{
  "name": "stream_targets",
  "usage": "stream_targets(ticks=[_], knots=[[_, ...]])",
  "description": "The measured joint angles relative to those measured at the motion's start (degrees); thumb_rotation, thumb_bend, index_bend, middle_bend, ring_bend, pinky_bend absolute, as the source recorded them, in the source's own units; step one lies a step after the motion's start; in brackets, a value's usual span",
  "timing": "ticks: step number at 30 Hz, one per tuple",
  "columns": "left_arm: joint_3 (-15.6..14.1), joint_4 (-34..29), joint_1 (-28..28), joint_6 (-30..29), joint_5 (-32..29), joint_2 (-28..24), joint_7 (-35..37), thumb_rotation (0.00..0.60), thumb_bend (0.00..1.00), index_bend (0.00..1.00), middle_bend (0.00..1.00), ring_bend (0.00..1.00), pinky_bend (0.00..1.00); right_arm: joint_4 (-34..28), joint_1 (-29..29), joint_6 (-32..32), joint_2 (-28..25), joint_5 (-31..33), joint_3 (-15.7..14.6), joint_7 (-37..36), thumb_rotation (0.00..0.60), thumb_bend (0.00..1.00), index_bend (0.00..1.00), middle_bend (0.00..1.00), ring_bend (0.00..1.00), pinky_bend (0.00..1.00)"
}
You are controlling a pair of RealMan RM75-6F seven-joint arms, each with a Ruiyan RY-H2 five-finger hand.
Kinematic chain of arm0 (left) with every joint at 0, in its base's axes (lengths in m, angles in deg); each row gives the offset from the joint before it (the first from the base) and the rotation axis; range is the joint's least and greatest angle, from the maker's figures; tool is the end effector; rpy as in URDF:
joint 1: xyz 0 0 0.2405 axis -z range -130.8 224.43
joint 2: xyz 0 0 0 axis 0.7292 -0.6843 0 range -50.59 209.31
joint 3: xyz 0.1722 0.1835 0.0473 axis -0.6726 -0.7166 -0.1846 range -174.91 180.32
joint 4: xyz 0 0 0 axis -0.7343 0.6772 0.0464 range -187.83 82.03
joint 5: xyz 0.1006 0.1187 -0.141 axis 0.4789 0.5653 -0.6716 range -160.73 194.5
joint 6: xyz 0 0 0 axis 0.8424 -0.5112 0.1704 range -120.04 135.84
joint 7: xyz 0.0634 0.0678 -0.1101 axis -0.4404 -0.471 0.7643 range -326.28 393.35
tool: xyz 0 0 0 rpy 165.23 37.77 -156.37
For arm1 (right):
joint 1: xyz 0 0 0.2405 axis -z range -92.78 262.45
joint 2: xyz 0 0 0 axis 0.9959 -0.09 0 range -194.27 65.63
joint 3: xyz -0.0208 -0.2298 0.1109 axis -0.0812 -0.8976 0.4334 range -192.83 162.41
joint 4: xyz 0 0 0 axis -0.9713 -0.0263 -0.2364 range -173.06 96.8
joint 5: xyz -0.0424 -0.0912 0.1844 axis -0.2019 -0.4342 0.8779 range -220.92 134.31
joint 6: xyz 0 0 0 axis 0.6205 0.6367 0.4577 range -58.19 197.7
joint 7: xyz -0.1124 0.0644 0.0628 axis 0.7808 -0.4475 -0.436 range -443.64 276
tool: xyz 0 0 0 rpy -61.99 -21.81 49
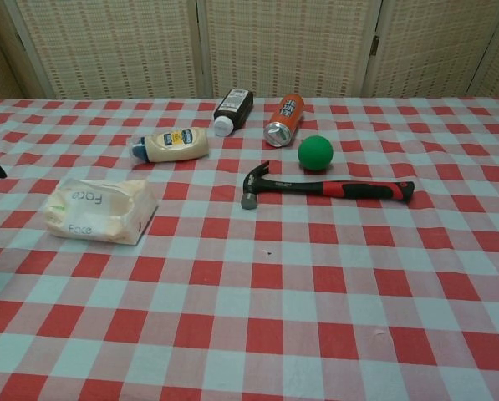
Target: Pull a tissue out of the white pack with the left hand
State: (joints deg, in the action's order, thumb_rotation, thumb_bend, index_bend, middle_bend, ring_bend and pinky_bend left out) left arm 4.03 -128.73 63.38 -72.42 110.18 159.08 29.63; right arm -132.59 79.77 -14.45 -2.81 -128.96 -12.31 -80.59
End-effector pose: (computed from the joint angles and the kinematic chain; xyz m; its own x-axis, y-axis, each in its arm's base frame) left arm -0.2848 0.2380 0.0729 0.4990 -0.0003 0.8666 0.8241 -0.3092 -0.4746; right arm -0.3080 -0.1819 0.1684 0.4538 -0.0144 0.8910 -0.8911 -0.0098 0.4537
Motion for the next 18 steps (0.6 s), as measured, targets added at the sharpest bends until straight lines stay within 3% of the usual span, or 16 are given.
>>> stream_targets(ticks=[3,8,18], knots=[[0.78,0.19,2.26,2.05,0.27,1.00,-0.06,0.600,0.38,0.23,0.86,0.82,0.93,0.90,0.10,-0.82,0.39,-0.61,0.16,-0.30,0.600,0.67,0.55,0.41,0.32,0.47],[2.61,1.09,6.40,5.80,0.13,3.69,-0.93,0.600,0.38,0.20,0.86,0.82,0.93,1.88,0.30,-1.95,1.50,-0.82,0.64,0.53,0.600,0.80,0.67,0.52,0.40,0.52],[4.91,6.92,10.73,7.71,-1.04,12.25,-2.94,0.600,0.39,0.31,0.88,0.82,0.94,2.26,0.99,-3.79,2.17,-0.87,1.43,-0.46,0.600,0.81,0.71,0.55,0.42,0.53]])
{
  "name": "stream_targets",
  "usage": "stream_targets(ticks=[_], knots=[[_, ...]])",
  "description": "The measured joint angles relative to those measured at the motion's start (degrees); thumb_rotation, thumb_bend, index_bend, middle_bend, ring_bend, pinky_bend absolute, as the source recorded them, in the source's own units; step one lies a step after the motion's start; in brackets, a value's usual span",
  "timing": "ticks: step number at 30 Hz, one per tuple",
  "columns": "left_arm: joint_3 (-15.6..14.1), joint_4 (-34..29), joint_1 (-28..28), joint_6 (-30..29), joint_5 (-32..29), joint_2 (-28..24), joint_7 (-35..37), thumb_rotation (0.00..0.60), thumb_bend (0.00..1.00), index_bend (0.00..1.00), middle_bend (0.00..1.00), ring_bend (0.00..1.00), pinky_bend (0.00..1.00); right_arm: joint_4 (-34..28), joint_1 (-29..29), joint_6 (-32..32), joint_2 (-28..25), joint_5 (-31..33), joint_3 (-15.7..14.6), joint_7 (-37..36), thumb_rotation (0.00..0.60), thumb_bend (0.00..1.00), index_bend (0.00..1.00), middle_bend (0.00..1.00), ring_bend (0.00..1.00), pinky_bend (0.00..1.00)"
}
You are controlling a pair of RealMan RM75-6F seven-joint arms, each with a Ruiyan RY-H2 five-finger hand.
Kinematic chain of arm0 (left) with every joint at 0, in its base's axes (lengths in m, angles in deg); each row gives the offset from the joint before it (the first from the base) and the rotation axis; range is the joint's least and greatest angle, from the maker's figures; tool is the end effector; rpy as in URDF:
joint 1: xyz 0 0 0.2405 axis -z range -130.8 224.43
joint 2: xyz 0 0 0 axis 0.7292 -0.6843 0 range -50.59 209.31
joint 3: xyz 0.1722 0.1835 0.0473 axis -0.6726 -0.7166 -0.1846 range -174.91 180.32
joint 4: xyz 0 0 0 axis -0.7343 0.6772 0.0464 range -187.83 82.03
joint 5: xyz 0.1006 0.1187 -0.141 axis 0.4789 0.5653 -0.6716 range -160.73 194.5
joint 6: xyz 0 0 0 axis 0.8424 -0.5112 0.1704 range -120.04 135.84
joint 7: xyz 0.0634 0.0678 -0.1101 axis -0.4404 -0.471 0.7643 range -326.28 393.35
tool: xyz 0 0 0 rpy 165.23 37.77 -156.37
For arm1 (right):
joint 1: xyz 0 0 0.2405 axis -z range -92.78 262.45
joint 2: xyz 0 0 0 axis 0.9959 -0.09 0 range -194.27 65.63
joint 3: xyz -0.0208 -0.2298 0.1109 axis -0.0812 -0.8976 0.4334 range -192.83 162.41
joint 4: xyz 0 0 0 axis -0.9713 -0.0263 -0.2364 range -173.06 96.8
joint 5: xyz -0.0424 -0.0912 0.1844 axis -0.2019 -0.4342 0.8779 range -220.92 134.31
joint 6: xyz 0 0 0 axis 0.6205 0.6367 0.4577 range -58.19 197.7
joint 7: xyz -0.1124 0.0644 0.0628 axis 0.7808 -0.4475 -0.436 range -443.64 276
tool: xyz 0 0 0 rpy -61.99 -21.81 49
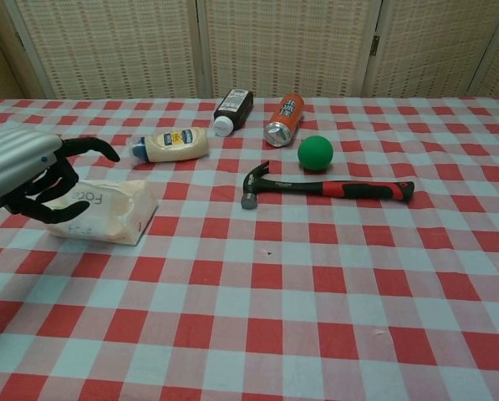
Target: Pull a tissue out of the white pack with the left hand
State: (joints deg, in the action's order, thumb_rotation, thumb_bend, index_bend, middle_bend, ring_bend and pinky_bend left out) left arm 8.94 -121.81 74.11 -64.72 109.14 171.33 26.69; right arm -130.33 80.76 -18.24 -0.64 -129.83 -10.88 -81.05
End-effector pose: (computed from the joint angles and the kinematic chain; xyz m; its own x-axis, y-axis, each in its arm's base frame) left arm -0.2225 0.2975 0.0072 0.4761 -0.0216 0.8791 0.7880 -0.4334 -0.4373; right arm -0.3082 -0.1818 0.1715 0.4463 0.0695 0.8922 -0.8942 -0.0040 0.4476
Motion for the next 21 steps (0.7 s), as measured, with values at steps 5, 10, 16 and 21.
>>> stream_targets(ticks=[5,10,16,21], knots=[[0.65,5.30,1.15,-0.62,-0.48,4.39,0.32,0.600,0.39,0.39,0.89,0.83,0.94,-0.35,-0.18,1.22,-0.38,0.27,-0.20,0.29,0.600,0.81,0.71,0.55,0.42,0.53],[0.94,10.06,2.28,-0.80,-1.15,7.99,1.20,0.600,0.39,0.44,0.90,0.83,0.95,-0.69,-0.36,2.02,-0.64,0.57,-0.33,0.92,0.600,0.81,0.71,0.55,0.42,0.53],[1.85,14.90,3.11,-4.00,-1.36,11.56,2.72,0.600,0.49,0.60,0.92,0.85,0.96,-1.17,-0.61,3.06,-0.87,1.14,-0.40,1.70,0.600,0.80,0.71,0.55,0.42,0.53],[2.23,18.15,3.45,-6.68,-1.39,13.74,3.73,0.600,0.53,0.64,0.94,0.86,0.97,-1.44,-0.64,3.27,-1.00,1.36,-0.35,1.89,0.600,0.80,0.71,0.55,0.42,0.53]])
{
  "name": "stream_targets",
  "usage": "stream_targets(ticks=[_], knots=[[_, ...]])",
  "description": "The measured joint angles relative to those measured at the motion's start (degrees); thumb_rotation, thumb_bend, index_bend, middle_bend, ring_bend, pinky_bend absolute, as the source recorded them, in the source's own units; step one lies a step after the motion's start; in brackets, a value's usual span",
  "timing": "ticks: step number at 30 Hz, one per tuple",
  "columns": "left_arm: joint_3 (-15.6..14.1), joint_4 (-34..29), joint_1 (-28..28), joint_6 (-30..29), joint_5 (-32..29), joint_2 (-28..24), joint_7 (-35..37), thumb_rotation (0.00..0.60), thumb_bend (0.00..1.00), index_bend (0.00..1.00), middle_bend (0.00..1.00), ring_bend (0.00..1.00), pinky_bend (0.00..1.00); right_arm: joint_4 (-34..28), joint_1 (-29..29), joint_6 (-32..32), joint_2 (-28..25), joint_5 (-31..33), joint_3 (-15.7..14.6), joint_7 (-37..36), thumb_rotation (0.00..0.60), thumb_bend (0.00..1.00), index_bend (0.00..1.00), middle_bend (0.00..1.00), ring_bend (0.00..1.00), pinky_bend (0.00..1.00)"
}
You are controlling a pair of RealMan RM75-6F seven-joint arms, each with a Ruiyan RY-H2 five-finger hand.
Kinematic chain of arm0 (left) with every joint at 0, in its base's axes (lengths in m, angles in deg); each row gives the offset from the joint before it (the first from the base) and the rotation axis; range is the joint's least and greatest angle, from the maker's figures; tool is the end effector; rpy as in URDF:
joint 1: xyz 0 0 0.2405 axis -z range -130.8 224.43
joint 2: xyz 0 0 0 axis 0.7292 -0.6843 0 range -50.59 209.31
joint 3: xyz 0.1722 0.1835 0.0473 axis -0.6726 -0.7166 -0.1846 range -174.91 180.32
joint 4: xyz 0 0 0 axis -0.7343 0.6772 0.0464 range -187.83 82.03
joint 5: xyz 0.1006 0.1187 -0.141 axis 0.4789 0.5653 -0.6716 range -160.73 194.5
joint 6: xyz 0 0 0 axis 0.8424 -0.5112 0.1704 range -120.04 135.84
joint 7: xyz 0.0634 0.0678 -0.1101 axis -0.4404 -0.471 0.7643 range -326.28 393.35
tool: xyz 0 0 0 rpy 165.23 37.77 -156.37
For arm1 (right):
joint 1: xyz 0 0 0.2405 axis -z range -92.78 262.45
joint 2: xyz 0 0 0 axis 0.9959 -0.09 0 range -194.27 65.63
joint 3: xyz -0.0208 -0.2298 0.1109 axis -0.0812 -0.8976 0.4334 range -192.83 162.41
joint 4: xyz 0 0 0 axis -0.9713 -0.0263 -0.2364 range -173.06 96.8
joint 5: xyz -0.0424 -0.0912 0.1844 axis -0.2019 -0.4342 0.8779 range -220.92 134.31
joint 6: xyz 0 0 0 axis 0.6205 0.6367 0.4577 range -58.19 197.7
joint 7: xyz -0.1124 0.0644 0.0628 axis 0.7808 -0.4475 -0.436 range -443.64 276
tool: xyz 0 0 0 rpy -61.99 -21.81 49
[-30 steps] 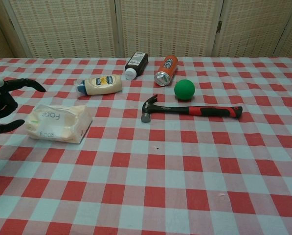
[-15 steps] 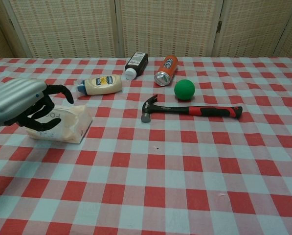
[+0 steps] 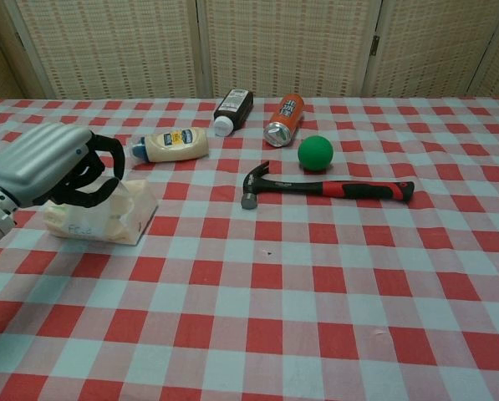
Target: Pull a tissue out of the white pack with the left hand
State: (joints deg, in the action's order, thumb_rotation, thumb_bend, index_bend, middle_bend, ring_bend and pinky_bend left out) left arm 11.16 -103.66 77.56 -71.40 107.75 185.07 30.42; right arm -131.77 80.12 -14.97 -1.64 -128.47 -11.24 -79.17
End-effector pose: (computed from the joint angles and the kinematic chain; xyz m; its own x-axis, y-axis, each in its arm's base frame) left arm -0.2113 0.3200 -0.0248 0.4161 -0.1589 0.8953 0.8054 -0.3927 -0.4440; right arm -0.3094 -0.1840 0.1676 0.4684 0.0094 0.8835 -0.8835 0.0051 0.4684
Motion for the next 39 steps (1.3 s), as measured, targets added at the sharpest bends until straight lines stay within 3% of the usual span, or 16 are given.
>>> stream_targets(ticks=[11,19,26,32,39], knots=[[-1.09,-0.54,-0.18,-0.61,0.09,-3.13,-0.65,0.600,0.53,0.65,0.95,0.86,0.97,-0.28,-0.04,0.28,-0.31,0.15,0.06,-0.35,0.600,0.80,0.70,0.55,0.42,0.53],[-2.97,-10.33,-3.17,-1.13,-0.02,-17.12,-4.56,0.600,0.53,0.67,0.96,0.86,0.97,-0.31,-0.07,0.51,-0.37,0.05,-0.04,-0.29,0.600,0.80,0.70,0.55,0.42,0.53],[-5.11,-18.74,-9.64,-2.69,-2.62,-28.88,-7.50,0.600,0.53,0.67,0.96,0.86,0.97,-0.60,-0.47,1.73,-0.34,0.65,-0.19,0.98,0.600,0.80,0.70,0.55,0.42,0.53],[-5.80,-19.11,-12.64,-4.02,-5.09,-30.18,-9.74,0.600,0.53,0.68,0.96,0.87,0.97,-0.61,-0.49,1.77,-0.24,0.72,-0.19,1.19,0.600,0.80,0.70,0.55,0.42,0.53],[-5.03,-16.60,-14.47,-4.85,-7.76,-28.21,-14.24,0.600,0.53,0.68,0.96,0.87,0.97,-0.73,-0.61,2.05,-0.32,0.91,-0.18,1.26,0.600,0.80,0.70,0.55,0.42,0.53]])
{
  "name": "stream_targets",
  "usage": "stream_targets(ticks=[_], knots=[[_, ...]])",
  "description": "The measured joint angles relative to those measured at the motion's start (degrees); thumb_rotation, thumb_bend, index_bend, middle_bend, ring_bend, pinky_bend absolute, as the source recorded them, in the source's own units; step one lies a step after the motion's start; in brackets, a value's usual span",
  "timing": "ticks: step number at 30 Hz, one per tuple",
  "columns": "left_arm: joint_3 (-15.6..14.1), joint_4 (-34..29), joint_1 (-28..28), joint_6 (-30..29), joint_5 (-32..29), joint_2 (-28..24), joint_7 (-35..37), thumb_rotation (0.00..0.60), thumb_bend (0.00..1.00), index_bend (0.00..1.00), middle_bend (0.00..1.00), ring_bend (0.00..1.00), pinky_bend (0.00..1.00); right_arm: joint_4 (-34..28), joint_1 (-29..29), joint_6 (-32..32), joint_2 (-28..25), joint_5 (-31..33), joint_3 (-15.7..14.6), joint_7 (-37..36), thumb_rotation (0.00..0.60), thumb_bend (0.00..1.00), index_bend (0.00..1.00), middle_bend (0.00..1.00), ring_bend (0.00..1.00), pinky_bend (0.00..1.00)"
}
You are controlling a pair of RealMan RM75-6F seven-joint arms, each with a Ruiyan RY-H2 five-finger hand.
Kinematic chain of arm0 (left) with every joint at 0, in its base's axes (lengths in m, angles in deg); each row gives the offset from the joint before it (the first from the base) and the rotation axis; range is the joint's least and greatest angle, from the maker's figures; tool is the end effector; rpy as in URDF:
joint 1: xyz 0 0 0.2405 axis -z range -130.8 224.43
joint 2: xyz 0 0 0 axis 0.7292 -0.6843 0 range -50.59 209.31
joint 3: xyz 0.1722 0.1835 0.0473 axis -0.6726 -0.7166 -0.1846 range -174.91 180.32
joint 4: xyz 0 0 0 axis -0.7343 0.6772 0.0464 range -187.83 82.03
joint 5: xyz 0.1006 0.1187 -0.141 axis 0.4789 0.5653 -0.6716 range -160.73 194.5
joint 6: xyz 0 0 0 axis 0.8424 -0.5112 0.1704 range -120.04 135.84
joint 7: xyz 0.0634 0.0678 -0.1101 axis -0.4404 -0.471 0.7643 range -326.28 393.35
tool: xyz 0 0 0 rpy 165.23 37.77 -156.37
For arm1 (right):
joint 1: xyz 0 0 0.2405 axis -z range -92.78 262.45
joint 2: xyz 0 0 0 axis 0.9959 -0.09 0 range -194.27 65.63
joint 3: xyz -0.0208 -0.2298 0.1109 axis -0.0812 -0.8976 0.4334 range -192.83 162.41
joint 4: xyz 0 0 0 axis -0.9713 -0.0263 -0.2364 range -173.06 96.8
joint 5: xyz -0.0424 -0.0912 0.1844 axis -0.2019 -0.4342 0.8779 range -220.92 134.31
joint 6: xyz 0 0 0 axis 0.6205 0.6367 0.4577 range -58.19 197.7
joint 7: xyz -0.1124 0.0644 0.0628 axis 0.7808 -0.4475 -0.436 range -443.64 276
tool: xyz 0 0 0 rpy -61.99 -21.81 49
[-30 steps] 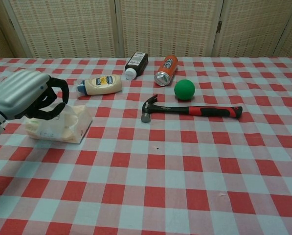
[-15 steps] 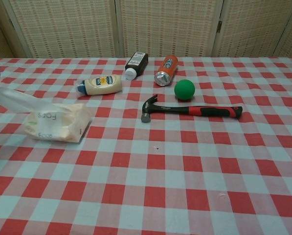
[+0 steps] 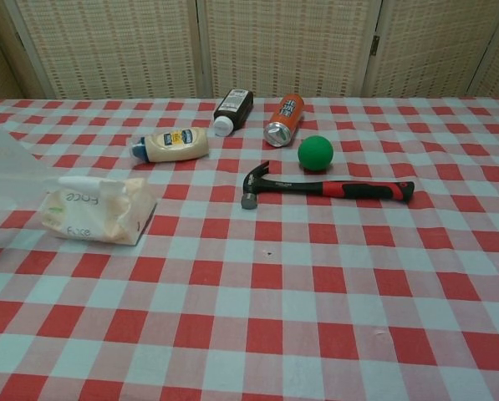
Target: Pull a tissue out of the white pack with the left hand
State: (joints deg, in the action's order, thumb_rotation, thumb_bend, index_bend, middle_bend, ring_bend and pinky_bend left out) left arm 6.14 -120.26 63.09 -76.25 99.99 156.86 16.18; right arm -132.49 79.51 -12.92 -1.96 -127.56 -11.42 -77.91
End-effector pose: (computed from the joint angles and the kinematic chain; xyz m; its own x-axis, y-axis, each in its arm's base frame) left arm -0.3326 0.2575 0.1308 0.7734 -0.1359 0.6191 0.6184 -0.0527 -0.7841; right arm -0.3097 -0.1864 0.1638 0.4801 -0.0264 0.8768 -0.8770 0.0068 0.4804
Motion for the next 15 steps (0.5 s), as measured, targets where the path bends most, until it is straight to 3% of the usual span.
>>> stream_targets(ticks=[11,15], knots=[[1.78,1.56,-2.51,-1.70,-2.90,2.19,-1.13,0.600,0.53,0.68,0.96,0.87,0.97,0.02,-0.24,0.73,0.10,0.39,-0.09,0.61,0.600,0.80,0.70,0.55,0.42,0.53],[1.83,1.76,-2.91,-2.13,-2.58,2.90,0.96,0.600,0.48,0.52,0.94,0.87,0.96,-0.09,-0.37,1.08,0.15,0.72,-0.07,1.19,0.600,0.80,0.70,0.55,0.42,0.53]])
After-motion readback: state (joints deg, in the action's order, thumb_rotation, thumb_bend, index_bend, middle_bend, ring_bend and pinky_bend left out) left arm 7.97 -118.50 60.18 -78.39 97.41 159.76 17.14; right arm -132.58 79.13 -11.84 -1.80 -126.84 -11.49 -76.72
